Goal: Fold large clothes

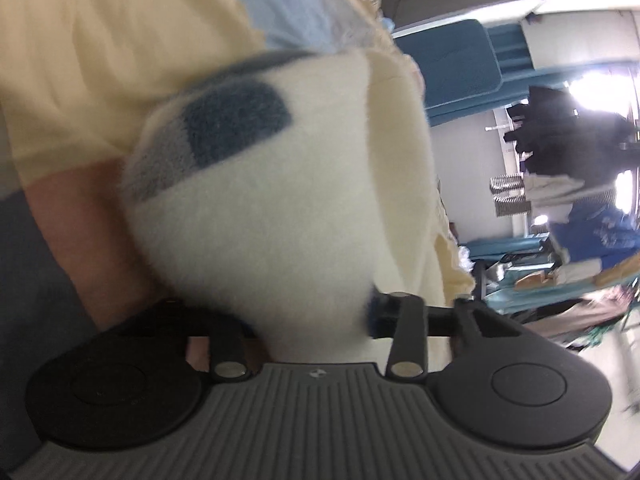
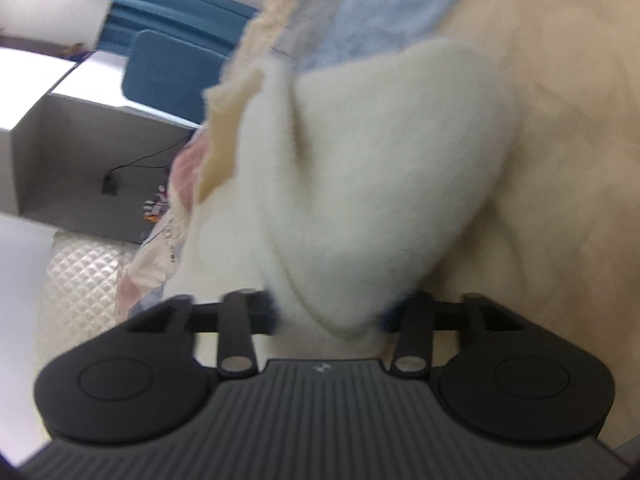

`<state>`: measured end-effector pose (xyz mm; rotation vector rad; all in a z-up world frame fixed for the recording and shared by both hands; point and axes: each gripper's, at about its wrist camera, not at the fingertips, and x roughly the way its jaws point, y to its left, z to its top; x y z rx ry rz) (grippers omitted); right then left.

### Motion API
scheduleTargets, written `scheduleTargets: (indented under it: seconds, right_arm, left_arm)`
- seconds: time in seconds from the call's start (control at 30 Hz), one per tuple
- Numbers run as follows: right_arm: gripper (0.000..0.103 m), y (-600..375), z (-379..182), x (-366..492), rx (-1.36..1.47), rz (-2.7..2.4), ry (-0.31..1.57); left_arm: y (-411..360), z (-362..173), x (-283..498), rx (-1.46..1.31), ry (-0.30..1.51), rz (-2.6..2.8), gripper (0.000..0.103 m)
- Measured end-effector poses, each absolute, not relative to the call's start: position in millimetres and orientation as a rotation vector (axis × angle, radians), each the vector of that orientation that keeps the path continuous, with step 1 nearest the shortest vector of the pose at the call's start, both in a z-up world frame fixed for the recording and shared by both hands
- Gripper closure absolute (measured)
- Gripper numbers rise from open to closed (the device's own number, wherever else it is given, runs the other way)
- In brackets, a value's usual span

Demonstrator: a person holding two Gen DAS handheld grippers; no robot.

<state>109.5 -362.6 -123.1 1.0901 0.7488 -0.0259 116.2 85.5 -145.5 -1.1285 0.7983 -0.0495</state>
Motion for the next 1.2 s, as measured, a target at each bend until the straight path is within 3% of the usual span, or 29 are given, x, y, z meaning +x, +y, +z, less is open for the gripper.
scheduleTargets:
  seconds: [0.13,0.53,0.73,0.93,1.2]
  right_arm:
    - [0.070,-354,-102,95,1.013,0.031,0.687]
    - [0.071,-356,-35,46,0.902,0.135,0.627]
    - [0.071,-360,-18,26,0.868,0.168,0.650]
    - [0.065,-359,-23,41,0.846,0.150,0.685]
    - [0.055,-364,-16,70,0.841,0.188,0.670]
  left_arm:
    - [83,-117,94,-1.025,0.719,-0.063,0.070]
    - [76,-38,2,-0.910,0.669,-0.127,0.071]
    - [79,-33,-37,-0.944,0.680,-0.152,0.069]
    - [86,-44,-17,-1.047,0.710,-0.187,0.044]
    - [75,-20,26,-0.953,0.680,-0.202,0.042]
